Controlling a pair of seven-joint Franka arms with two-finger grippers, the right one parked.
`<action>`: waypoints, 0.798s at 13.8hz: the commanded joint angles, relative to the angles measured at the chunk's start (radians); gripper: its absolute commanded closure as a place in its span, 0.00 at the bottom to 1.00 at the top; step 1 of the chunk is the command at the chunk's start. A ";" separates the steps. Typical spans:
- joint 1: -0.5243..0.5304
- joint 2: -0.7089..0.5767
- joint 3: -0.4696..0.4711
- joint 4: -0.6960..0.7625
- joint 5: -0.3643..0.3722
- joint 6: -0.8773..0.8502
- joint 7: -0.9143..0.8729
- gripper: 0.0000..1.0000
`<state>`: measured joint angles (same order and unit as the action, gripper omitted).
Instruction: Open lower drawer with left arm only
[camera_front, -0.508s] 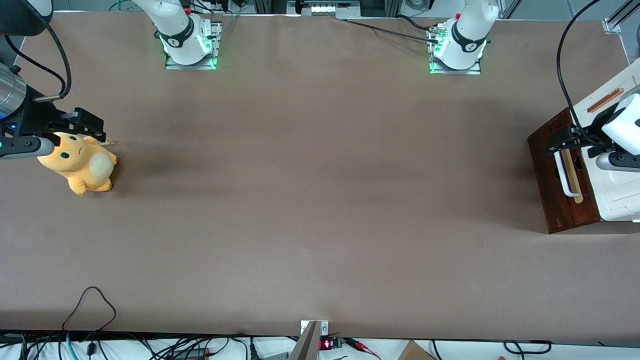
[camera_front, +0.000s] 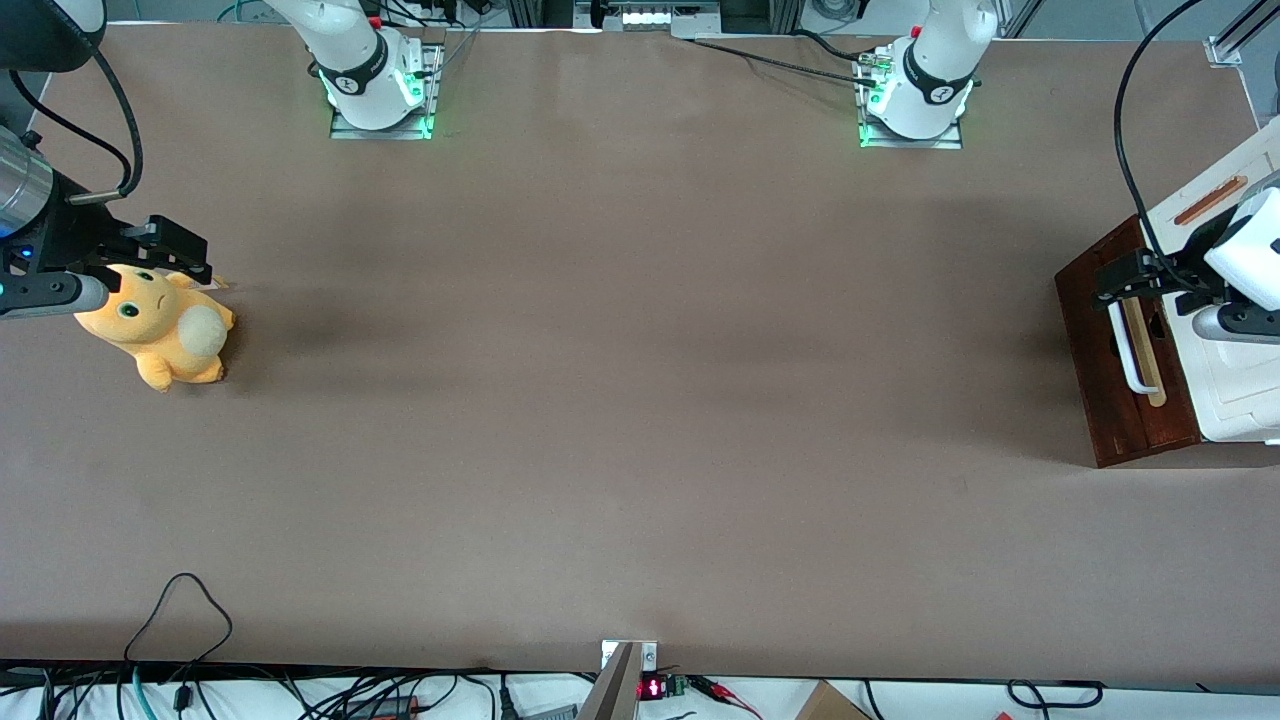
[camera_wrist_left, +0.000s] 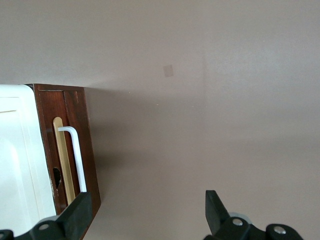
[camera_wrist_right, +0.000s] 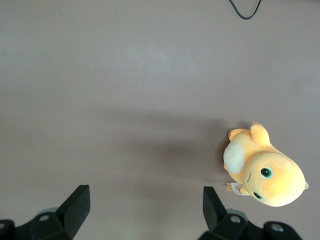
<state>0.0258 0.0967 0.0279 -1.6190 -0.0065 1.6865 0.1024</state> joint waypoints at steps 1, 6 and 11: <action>0.002 -0.002 0.004 0.002 -0.023 -0.019 0.028 0.00; 0.002 0.001 0.006 0.005 -0.006 -0.100 0.025 0.00; -0.009 0.008 -0.014 0.007 0.163 -0.096 0.065 0.00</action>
<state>0.0256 0.1020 0.0258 -1.6234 0.0422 1.6009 0.1454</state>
